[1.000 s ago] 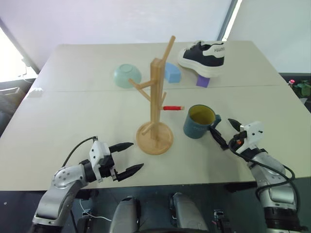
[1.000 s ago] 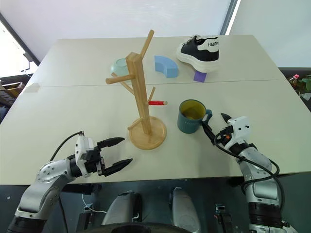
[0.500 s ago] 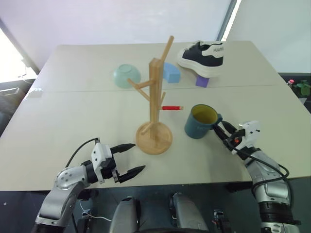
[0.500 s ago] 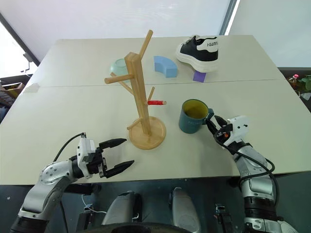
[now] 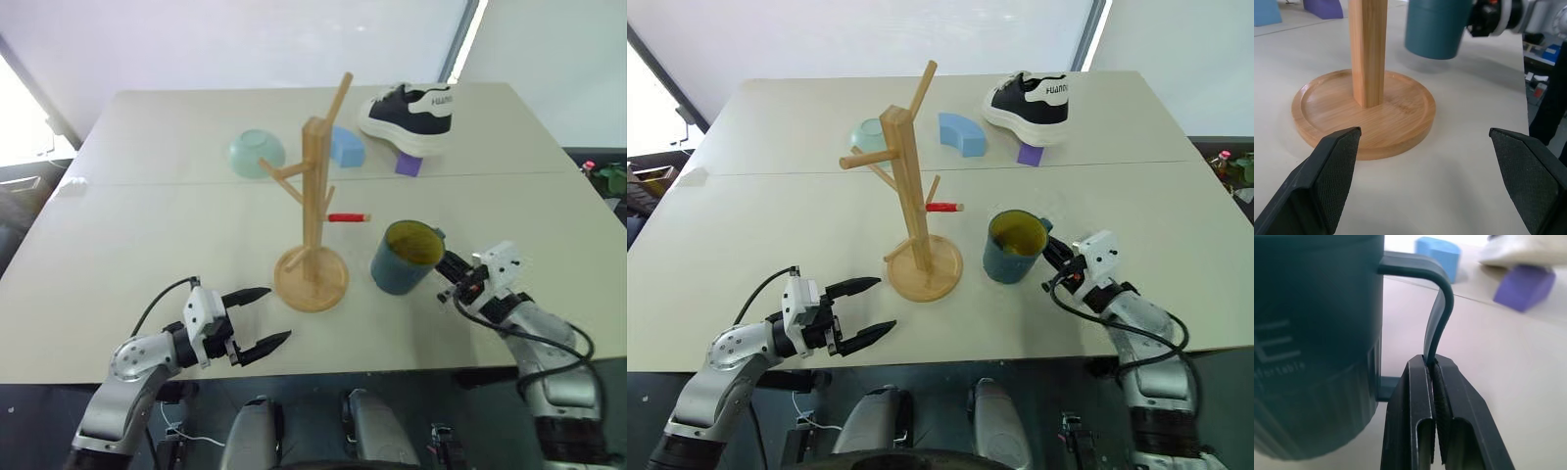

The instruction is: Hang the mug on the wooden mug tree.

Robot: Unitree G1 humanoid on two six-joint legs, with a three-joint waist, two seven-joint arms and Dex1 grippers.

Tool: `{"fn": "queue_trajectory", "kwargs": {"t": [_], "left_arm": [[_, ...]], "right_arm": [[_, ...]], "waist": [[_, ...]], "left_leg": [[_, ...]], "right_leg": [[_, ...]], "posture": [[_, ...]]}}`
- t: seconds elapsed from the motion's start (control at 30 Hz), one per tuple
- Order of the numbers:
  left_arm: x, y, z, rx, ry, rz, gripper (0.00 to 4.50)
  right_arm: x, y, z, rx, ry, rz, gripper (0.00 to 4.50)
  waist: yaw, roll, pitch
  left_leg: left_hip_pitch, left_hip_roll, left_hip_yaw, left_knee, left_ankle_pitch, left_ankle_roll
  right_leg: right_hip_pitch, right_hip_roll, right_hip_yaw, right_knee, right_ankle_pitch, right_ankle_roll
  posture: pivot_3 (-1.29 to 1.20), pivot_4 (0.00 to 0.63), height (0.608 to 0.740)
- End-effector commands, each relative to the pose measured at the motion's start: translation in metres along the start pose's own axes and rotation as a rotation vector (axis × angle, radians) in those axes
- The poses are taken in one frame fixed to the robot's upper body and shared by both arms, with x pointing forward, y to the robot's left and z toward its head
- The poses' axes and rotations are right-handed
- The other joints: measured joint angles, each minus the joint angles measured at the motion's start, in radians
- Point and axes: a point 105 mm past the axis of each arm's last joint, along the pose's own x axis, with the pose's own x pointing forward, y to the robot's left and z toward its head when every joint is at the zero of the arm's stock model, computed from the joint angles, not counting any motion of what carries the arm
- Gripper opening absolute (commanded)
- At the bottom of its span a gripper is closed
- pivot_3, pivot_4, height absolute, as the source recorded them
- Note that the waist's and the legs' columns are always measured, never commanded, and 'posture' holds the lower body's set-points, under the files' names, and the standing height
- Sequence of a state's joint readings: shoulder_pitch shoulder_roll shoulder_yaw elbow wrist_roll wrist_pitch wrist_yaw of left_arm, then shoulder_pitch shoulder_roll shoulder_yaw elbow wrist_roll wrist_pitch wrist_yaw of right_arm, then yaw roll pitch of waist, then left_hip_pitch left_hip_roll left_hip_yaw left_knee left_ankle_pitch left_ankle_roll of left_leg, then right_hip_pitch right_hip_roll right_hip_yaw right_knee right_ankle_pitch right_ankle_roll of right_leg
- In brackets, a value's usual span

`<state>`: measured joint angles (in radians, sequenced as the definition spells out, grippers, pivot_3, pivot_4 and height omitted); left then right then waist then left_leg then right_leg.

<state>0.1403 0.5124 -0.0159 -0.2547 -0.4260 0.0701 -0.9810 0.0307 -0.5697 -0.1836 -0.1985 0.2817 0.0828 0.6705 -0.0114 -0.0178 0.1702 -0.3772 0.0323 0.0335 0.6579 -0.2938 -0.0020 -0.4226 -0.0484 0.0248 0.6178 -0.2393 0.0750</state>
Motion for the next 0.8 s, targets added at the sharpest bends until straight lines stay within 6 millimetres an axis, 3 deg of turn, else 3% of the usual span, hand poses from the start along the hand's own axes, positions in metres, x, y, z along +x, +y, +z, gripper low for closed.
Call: {"fn": "queue_trajectory", "kwargs": {"t": [0.03,0.27,0.6,0.8], "left_arm": [[-0.001,0.005,0.009,0.039,-0.021,0.006,4.50],[0.006,0.010,0.018,0.035,-0.052,-0.010,4.50],[0.008,0.015,0.042,0.019,-0.119,-0.023,4.50],[0.003,0.012,0.073,0.007,-0.166,-0.098,4.50]], "right_arm": [[-0.003,0.013,0.051,-0.221,-0.063,0.132,0.01],[-0.001,0.034,0.108,-0.414,-0.114,0.266,0.01],[0.009,0.044,0.125,-0.449,-0.154,0.315,0.01],[0.013,0.047,0.133,-0.463,-0.184,0.327,0.01]], "waist": [[-0.001,0.000,0.000],[-0.001,-0.001,0.000],[0.000,-0.002,0.000],[0.000,-0.002,0.000]], "left_leg": [[0.000,0.000,0.000,0.000,0.000,0.000],[0.001,0.001,-0.002,0.003,0.000,0.000],[-0.002,0.000,-0.002,0.004,0.000,0.000],[-0.001,0.000,-0.003,0.004,0.000,0.000]], "right_leg": [[0.000,0.000,0.000,0.000,0.000,0.000],[0.001,0.003,-0.001,0.002,0.000,0.000],[0.001,0.001,-0.001,0.000,0.000,0.000],[0.001,0.002,-0.002,0.001,0.000,0.000]], "posture": [[0.00,0.150,0.740],[0.00,0.150,0.740],[0.00,0.150,0.740],[0.00,0.150,0.740]]}}
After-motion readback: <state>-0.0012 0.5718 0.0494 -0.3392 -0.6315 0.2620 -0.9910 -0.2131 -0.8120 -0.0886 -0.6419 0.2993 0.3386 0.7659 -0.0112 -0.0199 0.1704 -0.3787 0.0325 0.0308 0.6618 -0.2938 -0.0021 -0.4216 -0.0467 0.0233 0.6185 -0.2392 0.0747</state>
